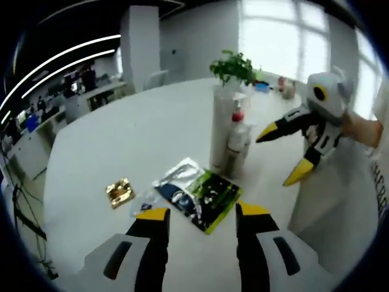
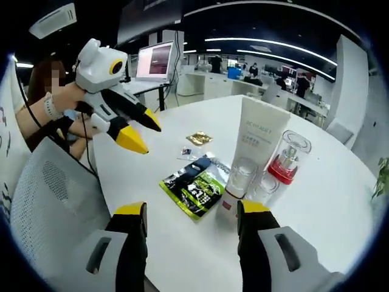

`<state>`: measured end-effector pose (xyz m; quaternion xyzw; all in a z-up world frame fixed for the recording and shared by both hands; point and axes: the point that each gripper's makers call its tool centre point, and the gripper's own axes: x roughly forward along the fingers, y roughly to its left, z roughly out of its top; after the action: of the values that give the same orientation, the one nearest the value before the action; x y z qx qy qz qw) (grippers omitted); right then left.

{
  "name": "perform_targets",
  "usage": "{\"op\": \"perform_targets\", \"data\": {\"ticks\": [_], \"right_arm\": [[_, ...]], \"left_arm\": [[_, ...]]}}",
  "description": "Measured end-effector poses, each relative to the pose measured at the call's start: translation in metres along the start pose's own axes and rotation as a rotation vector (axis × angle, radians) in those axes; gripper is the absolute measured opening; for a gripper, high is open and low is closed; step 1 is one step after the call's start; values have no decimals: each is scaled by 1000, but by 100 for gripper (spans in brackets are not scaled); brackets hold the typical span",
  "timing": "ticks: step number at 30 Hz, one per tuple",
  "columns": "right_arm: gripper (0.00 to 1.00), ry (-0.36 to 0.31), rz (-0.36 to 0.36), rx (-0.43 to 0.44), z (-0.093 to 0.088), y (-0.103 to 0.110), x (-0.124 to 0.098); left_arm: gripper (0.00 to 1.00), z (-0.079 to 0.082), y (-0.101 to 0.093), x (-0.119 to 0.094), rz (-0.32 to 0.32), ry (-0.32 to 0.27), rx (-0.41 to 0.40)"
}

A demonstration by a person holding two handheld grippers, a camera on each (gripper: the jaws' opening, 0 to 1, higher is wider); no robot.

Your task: Arrange the skincare products in the storage area until every visible bottle or jar stands upright without overlapping.

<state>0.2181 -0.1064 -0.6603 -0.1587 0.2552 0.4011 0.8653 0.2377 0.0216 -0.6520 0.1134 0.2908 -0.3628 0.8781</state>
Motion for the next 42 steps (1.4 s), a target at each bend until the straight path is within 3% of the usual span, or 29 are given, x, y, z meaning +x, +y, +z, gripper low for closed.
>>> {"op": "perform_targets", "data": {"ticks": [13,19,21,29,42], "right_arm": [[88,9,-89,44,-3,-14,-22],[94,8,-120,54,-4,-18,-29],[96,3,-130,52,-3,-19,-32],[99,12,-131,32,-4,-14,-35],[100,6,-136,39,-5,-7,-41]], "left_arm": [[75,-3,-2,-27,54,-17,-51],[87,-6,-15,-32,62,-18,-71],[88,-8,-14,-32,57,-13,-74],[98,-8,-36,-36,66,-11,-80],[99,-13,-31,-40,35,-21,-69]]}}
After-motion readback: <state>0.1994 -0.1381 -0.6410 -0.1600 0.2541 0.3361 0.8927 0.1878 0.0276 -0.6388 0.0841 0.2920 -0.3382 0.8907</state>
